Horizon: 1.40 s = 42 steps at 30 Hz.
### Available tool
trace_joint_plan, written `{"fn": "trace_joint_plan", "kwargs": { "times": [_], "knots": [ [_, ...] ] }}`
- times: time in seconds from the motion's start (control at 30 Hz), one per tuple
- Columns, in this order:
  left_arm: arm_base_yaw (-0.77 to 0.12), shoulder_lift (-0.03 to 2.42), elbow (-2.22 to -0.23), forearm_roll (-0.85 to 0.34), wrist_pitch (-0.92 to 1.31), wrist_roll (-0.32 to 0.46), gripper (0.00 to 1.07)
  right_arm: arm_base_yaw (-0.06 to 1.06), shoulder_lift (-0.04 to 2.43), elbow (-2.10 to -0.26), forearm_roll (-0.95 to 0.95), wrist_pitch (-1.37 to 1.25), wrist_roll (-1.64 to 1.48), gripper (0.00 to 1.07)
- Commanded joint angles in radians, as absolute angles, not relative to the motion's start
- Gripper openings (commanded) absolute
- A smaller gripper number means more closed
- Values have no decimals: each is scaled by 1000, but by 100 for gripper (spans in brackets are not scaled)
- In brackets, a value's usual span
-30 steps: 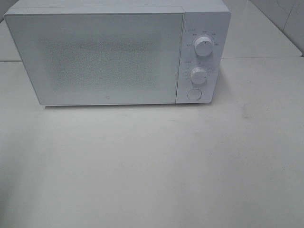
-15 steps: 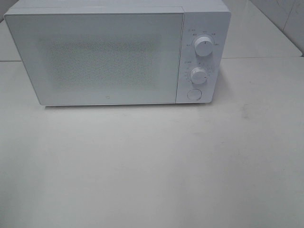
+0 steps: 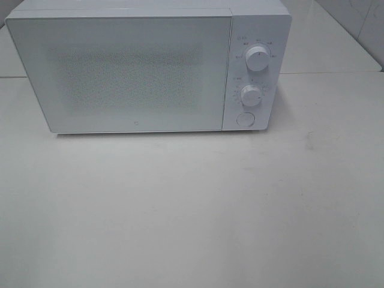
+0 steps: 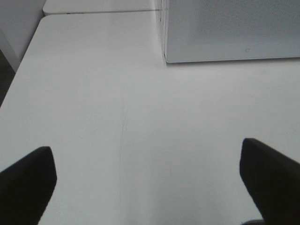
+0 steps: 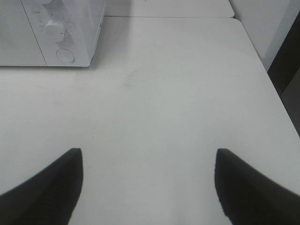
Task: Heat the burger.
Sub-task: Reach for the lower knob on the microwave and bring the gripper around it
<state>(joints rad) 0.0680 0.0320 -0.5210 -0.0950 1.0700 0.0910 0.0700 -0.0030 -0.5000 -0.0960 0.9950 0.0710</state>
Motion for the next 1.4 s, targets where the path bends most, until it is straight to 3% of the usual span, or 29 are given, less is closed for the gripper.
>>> {"fn": "trace_joint_plan", "kwargs": {
  "times": [0.03, 1.4],
  "knots": [
    [69, -17, -518, -95, 1070, 86, 101, 64, -32, -498, -97, 997, 57, 76],
    [69, -23, -517, -89, 1069, 84, 101, 64, -29, -503, -92, 992, 57, 76]
  ]
}}
